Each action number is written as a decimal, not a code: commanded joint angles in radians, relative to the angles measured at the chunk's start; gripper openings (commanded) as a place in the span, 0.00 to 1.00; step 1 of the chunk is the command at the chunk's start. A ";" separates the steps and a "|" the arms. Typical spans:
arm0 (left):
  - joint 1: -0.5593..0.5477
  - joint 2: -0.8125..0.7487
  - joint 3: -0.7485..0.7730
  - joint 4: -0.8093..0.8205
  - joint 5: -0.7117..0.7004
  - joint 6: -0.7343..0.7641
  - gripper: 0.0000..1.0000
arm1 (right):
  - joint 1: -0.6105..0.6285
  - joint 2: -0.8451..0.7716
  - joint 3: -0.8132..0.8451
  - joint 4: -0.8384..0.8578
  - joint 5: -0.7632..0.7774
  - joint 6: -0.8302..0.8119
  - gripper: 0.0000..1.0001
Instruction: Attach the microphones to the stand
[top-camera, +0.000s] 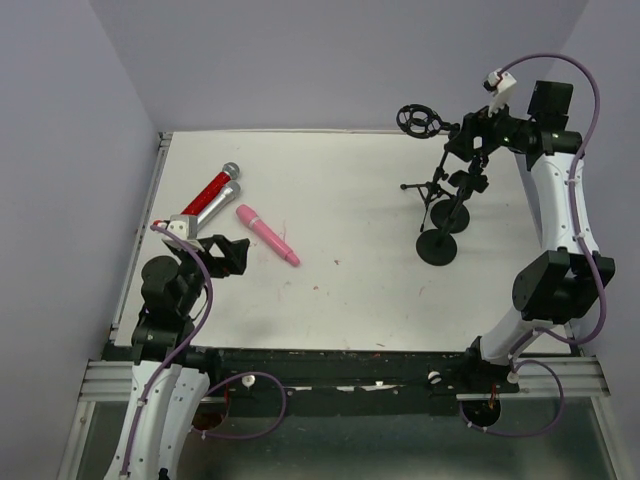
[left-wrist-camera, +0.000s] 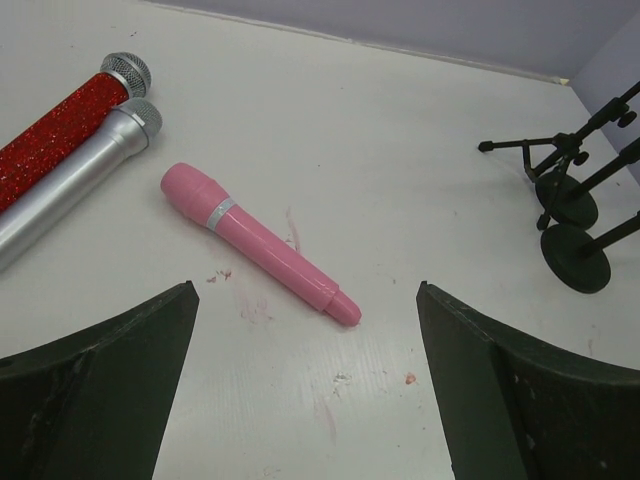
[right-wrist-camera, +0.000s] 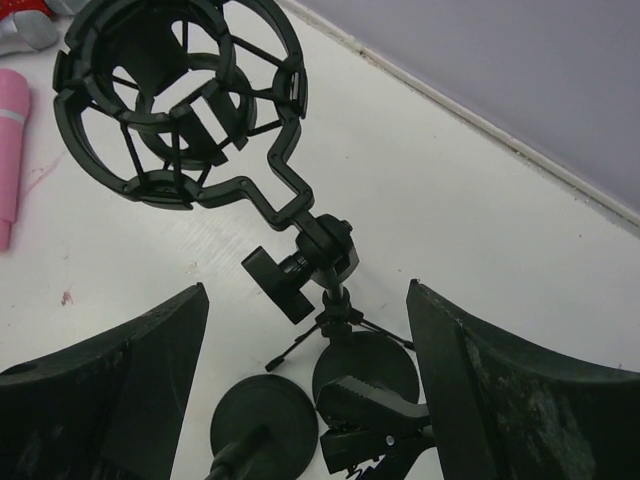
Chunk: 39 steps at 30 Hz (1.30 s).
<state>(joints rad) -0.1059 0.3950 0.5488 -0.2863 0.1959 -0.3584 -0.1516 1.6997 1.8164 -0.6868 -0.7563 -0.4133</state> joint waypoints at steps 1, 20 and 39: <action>-0.003 -0.016 -0.012 0.053 0.017 0.021 0.99 | -0.002 -0.011 -0.064 0.111 -0.014 0.017 0.88; -0.003 -0.005 -0.013 0.064 0.019 0.022 0.99 | 0.070 0.002 -0.193 0.337 0.094 0.108 0.75; -0.003 0.007 -0.012 0.065 0.025 0.021 0.99 | 0.118 0.041 -0.178 0.451 0.140 0.151 0.28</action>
<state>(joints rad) -0.1070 0.3969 0.5362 -0.2405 0.1970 -0.3447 -0.0452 1.7168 1.6123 -0.2749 -0.6094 -0.2932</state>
